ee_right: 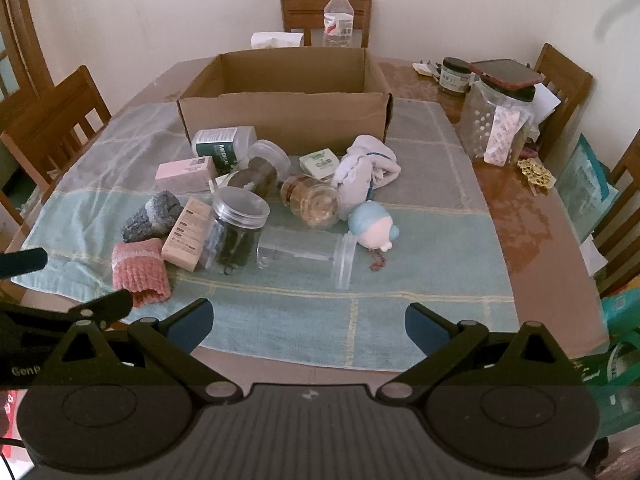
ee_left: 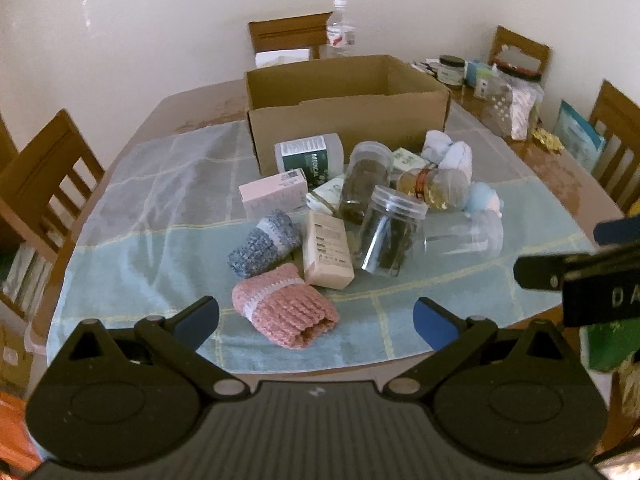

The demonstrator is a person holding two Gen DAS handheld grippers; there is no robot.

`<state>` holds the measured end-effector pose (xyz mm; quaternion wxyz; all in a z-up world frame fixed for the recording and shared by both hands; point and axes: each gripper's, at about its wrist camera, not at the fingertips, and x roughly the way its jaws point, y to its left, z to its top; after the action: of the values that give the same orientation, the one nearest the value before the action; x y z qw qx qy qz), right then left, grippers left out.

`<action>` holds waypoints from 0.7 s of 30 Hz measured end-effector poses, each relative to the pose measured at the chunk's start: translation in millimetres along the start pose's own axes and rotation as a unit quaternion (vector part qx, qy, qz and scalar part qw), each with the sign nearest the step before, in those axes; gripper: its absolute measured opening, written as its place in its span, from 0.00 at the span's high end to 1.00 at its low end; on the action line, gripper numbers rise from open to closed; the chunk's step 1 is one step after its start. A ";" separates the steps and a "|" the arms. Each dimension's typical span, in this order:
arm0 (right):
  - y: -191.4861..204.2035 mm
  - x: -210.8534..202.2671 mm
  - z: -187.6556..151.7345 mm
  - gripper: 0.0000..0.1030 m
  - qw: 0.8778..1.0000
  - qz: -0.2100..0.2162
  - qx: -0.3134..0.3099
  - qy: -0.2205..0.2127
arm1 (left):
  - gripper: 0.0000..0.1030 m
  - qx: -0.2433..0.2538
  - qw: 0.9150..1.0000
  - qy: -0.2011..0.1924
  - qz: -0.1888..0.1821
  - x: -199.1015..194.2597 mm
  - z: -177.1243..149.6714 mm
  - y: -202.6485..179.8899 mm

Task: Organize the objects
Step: 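Move both tools toward the socks and jars on the towel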

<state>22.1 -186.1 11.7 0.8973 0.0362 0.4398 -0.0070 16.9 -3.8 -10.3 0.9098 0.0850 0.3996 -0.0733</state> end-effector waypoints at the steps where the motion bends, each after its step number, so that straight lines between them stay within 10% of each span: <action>1: 0.5 0.9 -0.7 0.00 1.000 0.002 0.002 -0.002 | 0.00 0.010 1.000 -0.001 0.001 1.2 -1.1 -0.6; 21: 8.6 43.1 -20.0 0.00 1.000 -0.002 -0.011 0.001 | 0.00 0.061 0.997 0.025 -0.028 47.0 -19.5 41.7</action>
<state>33.1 -175.3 -34.1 0.8973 0.0260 0.4406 -0.0038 42.8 37.9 -54.0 0.8901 0.1307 0.4194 -0.1211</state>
